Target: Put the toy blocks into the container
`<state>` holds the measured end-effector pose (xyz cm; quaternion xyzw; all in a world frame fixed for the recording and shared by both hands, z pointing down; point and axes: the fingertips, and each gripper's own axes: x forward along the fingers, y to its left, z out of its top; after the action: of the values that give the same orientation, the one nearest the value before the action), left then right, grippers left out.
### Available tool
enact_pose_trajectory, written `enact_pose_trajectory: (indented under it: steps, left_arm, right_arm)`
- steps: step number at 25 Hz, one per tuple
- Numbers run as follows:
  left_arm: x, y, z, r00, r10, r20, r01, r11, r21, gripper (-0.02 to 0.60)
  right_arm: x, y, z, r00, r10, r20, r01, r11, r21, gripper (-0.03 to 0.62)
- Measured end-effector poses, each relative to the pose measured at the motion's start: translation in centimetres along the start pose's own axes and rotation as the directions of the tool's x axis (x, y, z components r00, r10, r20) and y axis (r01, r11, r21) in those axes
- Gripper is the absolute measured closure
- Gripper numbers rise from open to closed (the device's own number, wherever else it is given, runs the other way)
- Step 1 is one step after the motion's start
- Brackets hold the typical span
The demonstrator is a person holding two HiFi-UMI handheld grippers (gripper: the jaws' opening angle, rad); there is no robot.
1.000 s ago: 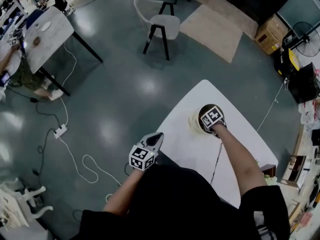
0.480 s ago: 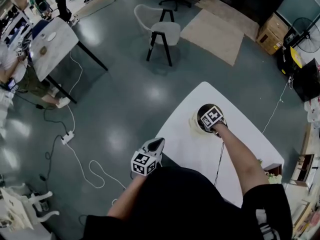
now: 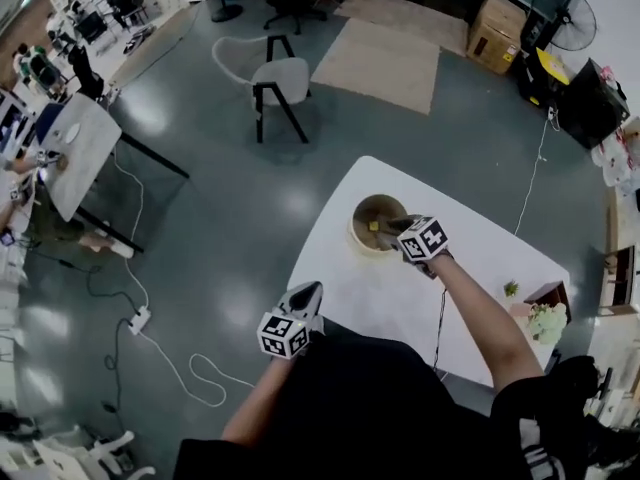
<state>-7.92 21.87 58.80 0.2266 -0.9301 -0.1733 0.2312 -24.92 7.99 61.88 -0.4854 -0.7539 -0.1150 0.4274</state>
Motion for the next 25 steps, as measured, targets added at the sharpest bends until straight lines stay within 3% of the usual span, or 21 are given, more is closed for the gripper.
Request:
enact_pose_trajectory:
  steps: [4, 9, 12, 16, 20, 22, 25]
  left_arm:
    - [2.4, -1.9, 1.9, 0.999, -0.046, 0.012, 0.045, 0.998, 0.037, 0.577]
    - [6.0, -5.7, 4.5, 0.993, -0.111, 0.045, 0.107, 0.99, 0.095, 0.577]
    - [8.4, -9.9, 5.6, 0.983, -0.177, 0.049, 0.17, 0.977, 0.125, 0.577]
    - [10.8, -16.0, 6.1, 0.966, -0.255, 0.042, 0.245, 0.955, 0.168, 0.577]
    - [13.2, -21.5, 6.2, 0.953, -0.303, 0.028, 0.29, 0.933, 0.214, 0.577]
    - [14.4, -24.1, 6.2, 0.947, -0.322, 0.024, 0.307, 0.921, 0.242, 0.577]
    - [15.9, -27.7, 6.1, 0.939, -0.343, 0.019, 0.325, 0.907, 0.269, 0.577]
  right_arm:
    - [-5.5, 1.7, -0.7, 0.984, -0.008, 0.178, -0.001, 0.999, 0.053, 0.468]
    - [-13.6, 2.4, -4.1, 0.916, -0.126, 0.381, 0.041, 0.974, 0.225, 0.507]
    - [-18.3, 2.3, -7.3, 0.878, -0.2, 0.435, 0.06, 0.947, 0.314, 0.552]
    - [-23.8, 2.7, -11.6, 0.837, -0.299, 0.458, 0.141, 0.927, 0.347, 0.58]
    - [-29.0, 1.2, -14.7, 0.741, -0.46, 0.489, 0.269, 0.871, 0.412, 0.588]
    - [-31.3, 0.5, -16.2, 0.688, -0.517, 0.509, 0.296, 0.841, 0.453, 0.588]
    - [-34.4, -0.2, -18.4, 0.633, -0.569, 0.525, 0.332, 0.812, 0.48, 0.588]
